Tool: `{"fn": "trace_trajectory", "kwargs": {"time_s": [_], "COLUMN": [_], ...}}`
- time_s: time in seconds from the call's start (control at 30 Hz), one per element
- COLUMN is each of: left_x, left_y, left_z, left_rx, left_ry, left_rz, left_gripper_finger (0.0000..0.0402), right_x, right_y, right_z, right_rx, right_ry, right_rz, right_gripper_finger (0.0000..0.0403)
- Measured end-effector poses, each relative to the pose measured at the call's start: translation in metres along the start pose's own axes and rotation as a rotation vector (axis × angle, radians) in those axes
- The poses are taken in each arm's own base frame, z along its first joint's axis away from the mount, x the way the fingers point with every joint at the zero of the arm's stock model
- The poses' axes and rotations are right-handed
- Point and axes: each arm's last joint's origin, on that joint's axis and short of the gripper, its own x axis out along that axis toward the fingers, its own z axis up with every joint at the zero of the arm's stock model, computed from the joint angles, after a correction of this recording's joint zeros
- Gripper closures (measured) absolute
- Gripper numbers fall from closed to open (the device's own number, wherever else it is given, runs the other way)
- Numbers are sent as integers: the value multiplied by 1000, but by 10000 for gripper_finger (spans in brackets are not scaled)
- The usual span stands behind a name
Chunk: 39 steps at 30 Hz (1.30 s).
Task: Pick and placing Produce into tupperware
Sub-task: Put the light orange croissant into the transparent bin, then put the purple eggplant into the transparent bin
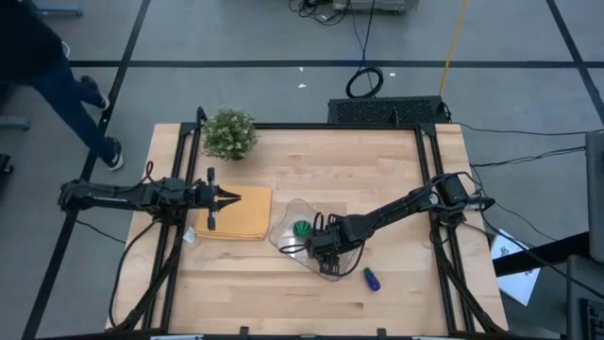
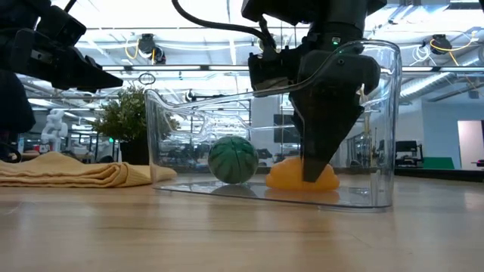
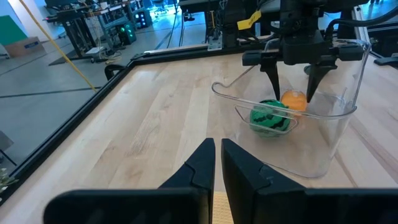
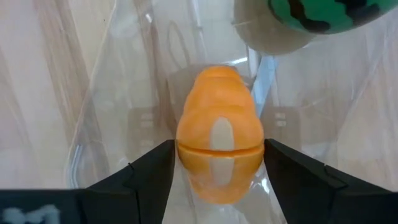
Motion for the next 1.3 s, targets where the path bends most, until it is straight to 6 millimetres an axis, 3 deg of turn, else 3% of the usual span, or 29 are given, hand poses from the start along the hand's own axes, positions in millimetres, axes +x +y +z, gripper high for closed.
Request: {"fn": "trace_trajectory", "kwargs": {"time_s": [0.7,0.87,1.1,1.23,1.3], "left_x": [0,0,0,0,0], "left_y": [0,0,0,0,0], "left_z": [0,0,0,0,0], "left_rx": [0,0,0,0,4], "left_ry": [1,1,1,2,4], "left_rz": [0,0,0,0,0], "left_gripper_finger": [369,369,369,369,369], "right_x": [-42,-52,-62,-77,-86], "right_y": [7,9,1,-6,-9], "right_z": [23,32,39,42,42], "right_rx": [-82,-129,-208,-215,-228], "right_ry": [-13,-47,-61,-94,-118], "right_rz": [-54,-39,-8,41,53], "right_gripper_finger": [161,209,318,385,397]}}
